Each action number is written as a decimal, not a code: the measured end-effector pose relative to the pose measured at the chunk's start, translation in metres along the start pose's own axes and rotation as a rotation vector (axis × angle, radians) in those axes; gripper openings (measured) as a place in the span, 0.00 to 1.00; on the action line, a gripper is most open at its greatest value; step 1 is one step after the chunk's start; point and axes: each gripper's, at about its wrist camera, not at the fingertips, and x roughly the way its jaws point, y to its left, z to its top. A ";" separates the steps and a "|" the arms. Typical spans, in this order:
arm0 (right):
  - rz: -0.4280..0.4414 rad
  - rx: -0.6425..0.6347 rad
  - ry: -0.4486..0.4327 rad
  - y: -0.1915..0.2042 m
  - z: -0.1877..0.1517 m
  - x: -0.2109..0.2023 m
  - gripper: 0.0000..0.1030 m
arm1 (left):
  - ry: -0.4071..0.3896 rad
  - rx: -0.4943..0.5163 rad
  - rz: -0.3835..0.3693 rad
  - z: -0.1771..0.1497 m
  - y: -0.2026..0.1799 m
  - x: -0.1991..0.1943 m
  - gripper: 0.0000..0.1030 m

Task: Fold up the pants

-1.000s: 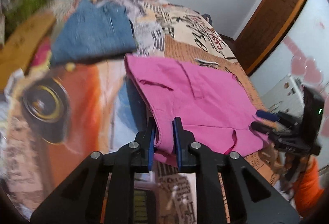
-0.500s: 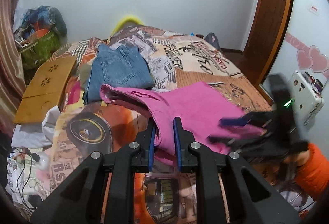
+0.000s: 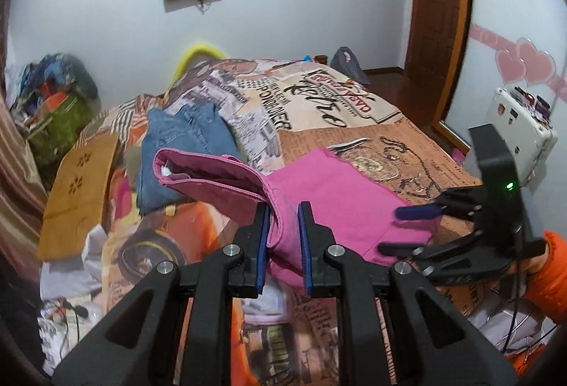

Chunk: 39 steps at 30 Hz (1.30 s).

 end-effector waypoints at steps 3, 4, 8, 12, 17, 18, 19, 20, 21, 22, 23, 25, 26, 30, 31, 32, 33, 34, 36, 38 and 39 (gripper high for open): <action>-0.070 0.051 -0.018 -0.029 -0.014 -0.019 0.51 | -0.001 0.023 -0.023 0.012 -0.013 0.004 0.15; -0.101 0.062 -0.018 -0.036 -0.016 -0.022 0.51 | -0.004 0.031 -0.029 0.016 -0.018 0.006 0.15; -0.161 0.103 -0.001 -0.056 -0.029 -0.022 0.51 | -0.012 0.067 -0.058 0.032 -0.041 0.016 0.12; -0.140 0.104 0.036 -0.057 -0.036 -0.010 0.51 | 0.011 0.085 -0.098 0.045 -0.060 0.033 0.11; -0.119 0.110 0.019 -0.059 -0.037 -0.013 0.51 | 0.060 0.074 -0.172 0.056 -0.081 0.060 0.10; -0.116 0.113 0.017 -0.060 -0.038 -0.013 0.51 | 0.068 0.073 -0.181 0.057 -0.085 0.066 0.10; -0.114 0.113 0.015 -0.061 -0.039 -0.014 0.51 | 0.080 0.067 -0.197 0.058 -0.089 0.072 0.10; -0.115 0.112 0.013 -0.061 -0.039 -0.013 0.51 | 0.095 0.058 -0.216 0.059 -0.092 0.079 0.10; -0.113 0.115 0.012 -0.062 -0.039 -0.014 0.51 | 0.104 0.051 -0.225 0.058 -0.094 0.083 0.10; -0.111 0.117 0.010 -0.062 -0.040 -0.015 0.51 | 0.116 0.045 -0.234 0.058 -0.097 0.090 0.10; -0.109 0.120 0.009 -0.062 -0.040 -0.015 0.51 | 0.127 0.039 -0.240 0.058 -0.099 0.097 0.10; -0.107 0.127 0.007 -0.062 -0.042 -0.017 0.51 | 0.147 0.030 -0.245 0.058 -0.104 0.108 0.10; -0.105 0.132 0.005 -0.062 -0.042 -0.017 0.51 | 0.157 0.025 -0.250 0.058 -0.106 0.113 0.10; -0.099 0.146 0.002 -0.064 -0.043 -0.018 0.51 | 0.200 0.007 -0.295 0.059 -0.113 0.127 0.10; -0.100 0.147 0.002 -0.064 -0.042 -0.017 0.51 | 0.193 0.005 -0.300 0.060 -0.114 0.127 0.10; -0.102 0.148 0.002 -0.064 -0.043 -0.017 0.51 | 0.189 0.006 -0.304 0.062 -0.114 0.126 0.10; -0.103 0.149 0.002 -0.064 -0.043 -0.017 0.51 | 0.181 0.007 -0.310 0.064 -0.115 0.123 0.11; -0.104 0.149 0.003 -0.065 -0.043 -0.017 0.51 | 0.168 0.008 -0.311 0.066 -0.114 0.118 0.14; -0.107 0.149 0.003 -0.064 -0.043 -0.017 0.51 | 0.130 0.008 -0.281 0.070 -0.109 0.110 0.15; -0.107 0.155 0.003 -0.065 -0.043 -0.018 0.51 | 0.108 0.019 -0.248 0.073 -0.099 0.105 0.15; -0.105 0.159 0.003 -0.065 -0.043 -0.018 0.51 | 0.102 0.020 -0.217 0.073 -0.090 0.104 0.15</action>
